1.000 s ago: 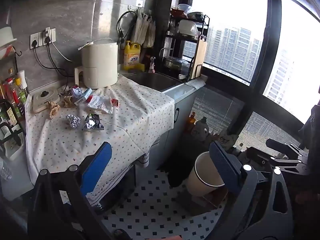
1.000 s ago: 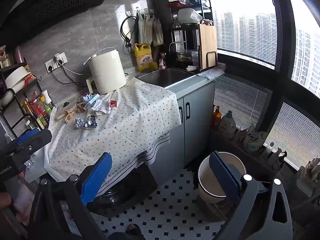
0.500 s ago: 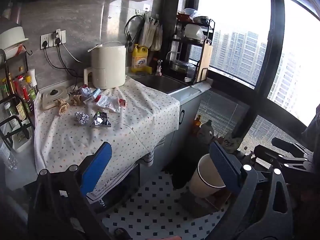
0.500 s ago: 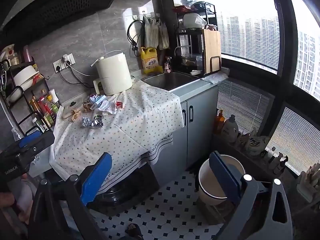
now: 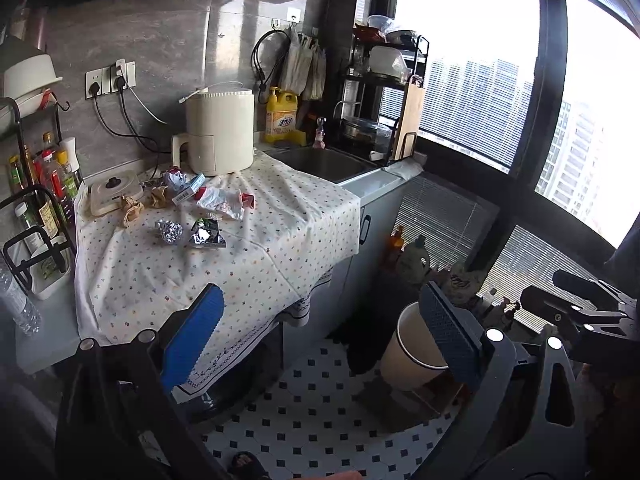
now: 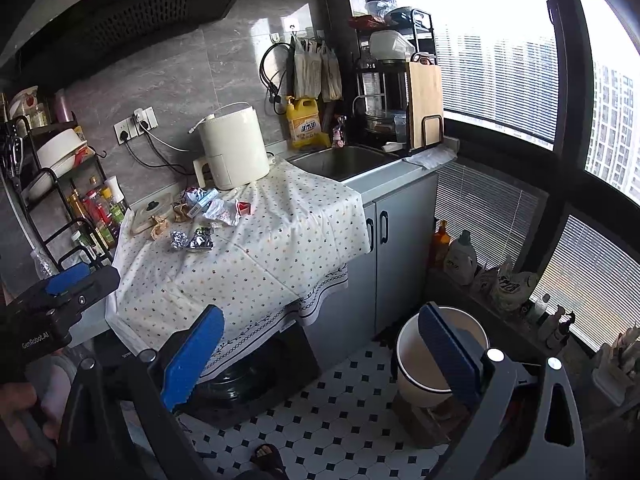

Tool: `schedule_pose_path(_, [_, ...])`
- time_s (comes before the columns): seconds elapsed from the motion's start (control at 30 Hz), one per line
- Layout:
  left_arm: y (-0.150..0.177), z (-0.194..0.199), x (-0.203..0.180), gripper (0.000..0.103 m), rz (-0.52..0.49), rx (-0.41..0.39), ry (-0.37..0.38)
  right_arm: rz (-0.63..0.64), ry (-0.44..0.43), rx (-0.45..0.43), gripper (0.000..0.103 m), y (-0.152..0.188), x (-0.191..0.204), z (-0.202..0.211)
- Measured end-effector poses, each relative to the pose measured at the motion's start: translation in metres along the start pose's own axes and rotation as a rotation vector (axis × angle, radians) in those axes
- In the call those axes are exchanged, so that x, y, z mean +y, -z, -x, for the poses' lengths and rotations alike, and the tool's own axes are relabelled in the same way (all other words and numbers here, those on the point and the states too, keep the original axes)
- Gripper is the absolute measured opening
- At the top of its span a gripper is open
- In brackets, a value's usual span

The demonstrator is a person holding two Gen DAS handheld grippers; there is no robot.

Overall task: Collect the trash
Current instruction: 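Move both grippers toward the trash on the polka-dot counter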

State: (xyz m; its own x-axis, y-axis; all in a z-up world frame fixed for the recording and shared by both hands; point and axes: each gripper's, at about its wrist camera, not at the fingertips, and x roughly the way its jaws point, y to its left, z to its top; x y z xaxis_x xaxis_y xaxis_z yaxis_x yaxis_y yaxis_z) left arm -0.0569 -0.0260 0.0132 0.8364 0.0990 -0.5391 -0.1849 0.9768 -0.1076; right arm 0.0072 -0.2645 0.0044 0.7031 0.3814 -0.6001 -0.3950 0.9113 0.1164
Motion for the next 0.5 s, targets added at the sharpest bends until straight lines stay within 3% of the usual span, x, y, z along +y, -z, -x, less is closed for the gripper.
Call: schedule_pose_path(0.5, [0.004, 0.005, 0.012, 0.097, 0.009, 0.000, -0.031, -0.024, 0.005, 0.004, 0.096, 0.004, -0.006, -0.004])
